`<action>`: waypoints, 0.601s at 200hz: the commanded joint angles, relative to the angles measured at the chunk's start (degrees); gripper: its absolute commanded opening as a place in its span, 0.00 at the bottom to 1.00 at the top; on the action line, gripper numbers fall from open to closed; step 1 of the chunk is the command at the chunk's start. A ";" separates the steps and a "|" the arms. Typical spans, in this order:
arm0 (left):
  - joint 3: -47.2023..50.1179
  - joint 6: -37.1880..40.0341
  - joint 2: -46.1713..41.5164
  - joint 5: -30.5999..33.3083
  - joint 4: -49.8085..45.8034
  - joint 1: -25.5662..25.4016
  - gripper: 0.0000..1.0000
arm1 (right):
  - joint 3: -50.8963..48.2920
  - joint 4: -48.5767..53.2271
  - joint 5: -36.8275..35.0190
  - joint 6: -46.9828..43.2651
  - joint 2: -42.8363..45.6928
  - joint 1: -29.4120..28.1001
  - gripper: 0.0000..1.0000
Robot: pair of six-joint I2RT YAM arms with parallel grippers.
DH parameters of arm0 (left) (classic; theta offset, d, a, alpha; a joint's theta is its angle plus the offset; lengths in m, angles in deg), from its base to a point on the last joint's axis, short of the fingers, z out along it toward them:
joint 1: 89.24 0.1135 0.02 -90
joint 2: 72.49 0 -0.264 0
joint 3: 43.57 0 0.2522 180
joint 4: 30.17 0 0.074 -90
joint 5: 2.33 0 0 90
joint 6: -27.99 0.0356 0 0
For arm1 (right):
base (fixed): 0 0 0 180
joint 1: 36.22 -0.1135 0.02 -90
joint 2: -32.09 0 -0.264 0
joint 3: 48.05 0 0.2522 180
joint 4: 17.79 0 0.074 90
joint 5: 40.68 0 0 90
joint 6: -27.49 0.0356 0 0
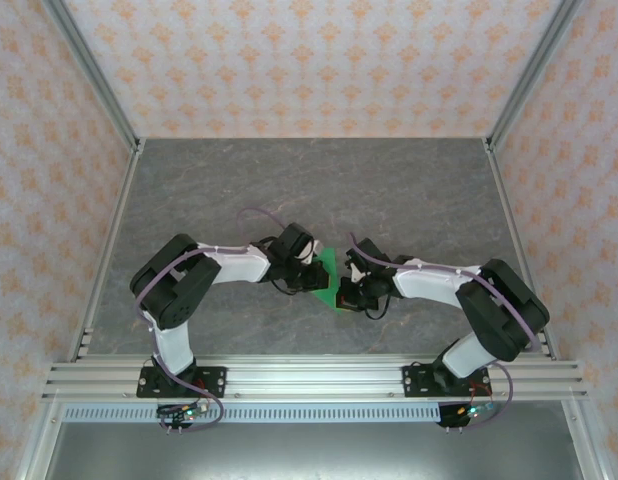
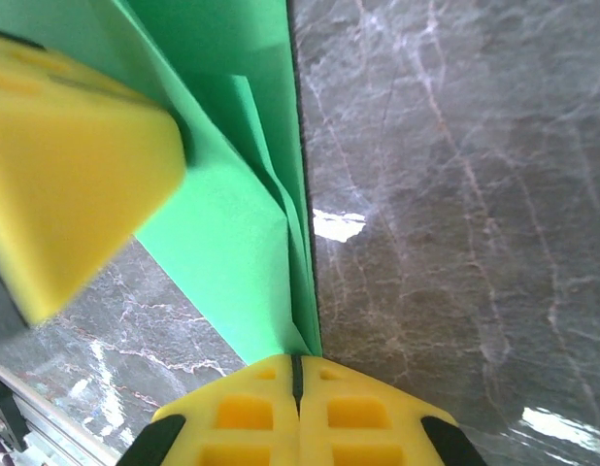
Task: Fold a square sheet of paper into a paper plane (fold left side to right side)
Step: Fourth fold the wing at the center of the table.
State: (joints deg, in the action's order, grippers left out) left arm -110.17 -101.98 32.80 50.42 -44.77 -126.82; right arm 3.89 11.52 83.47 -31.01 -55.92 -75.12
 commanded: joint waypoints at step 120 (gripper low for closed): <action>-1.65 6.41 -5.46 2.27 -6.36 7.35 0.12 | -3.66 12.91 -11.56 -1.30 -4.88 0.05 0.00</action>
State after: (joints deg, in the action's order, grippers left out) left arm -113.75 -97.47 33.44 50.75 -48.88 -120.20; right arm 3.98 11.67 83.51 -31.27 -56.20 -75.12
